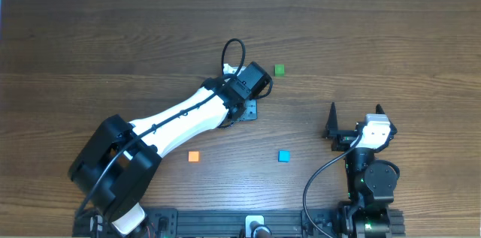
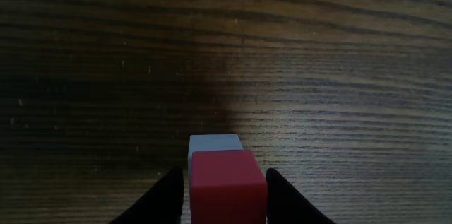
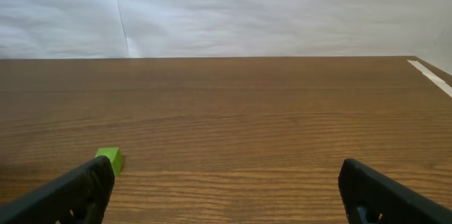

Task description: Stack Cubes

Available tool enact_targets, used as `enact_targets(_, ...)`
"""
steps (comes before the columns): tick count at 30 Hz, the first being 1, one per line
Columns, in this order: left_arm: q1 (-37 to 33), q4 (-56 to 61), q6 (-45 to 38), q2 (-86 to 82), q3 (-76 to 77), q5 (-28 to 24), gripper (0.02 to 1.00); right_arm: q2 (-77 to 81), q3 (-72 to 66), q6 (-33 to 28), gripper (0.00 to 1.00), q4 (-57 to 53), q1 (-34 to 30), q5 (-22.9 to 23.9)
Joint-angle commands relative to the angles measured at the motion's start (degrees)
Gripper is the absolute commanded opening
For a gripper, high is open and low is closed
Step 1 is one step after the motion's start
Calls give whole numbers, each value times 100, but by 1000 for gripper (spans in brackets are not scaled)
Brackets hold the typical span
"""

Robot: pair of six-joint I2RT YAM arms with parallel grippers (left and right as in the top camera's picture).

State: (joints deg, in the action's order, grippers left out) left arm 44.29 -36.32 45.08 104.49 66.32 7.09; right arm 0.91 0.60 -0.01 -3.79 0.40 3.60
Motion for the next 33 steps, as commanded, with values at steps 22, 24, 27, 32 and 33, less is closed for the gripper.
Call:
enact_targets(22, -4, -669, -4, -1484, 92, 264, 998, -31, -28, -7, 991, -9, -37, 74)
enact_targets(24, 15, -1189, 0, -1954, 76, 411, 998, -28, -28, -7, 993, -9, -37, 74)
enact_targets(27, 24, -1794, 20, -2594, -149, 586, 998, -31, -28, -7, 993, -9, -37, 74)
enact_targets(32, 22, -1860, 22, -3248, -1078, 713, 1000, -28, -28, -7, 991, -9, -37, 74)
enact_targets(33, 22, -1777, 24, -3338, -1305, 713, 1000, -28, -28, -7, 993, -9, -37, 74)
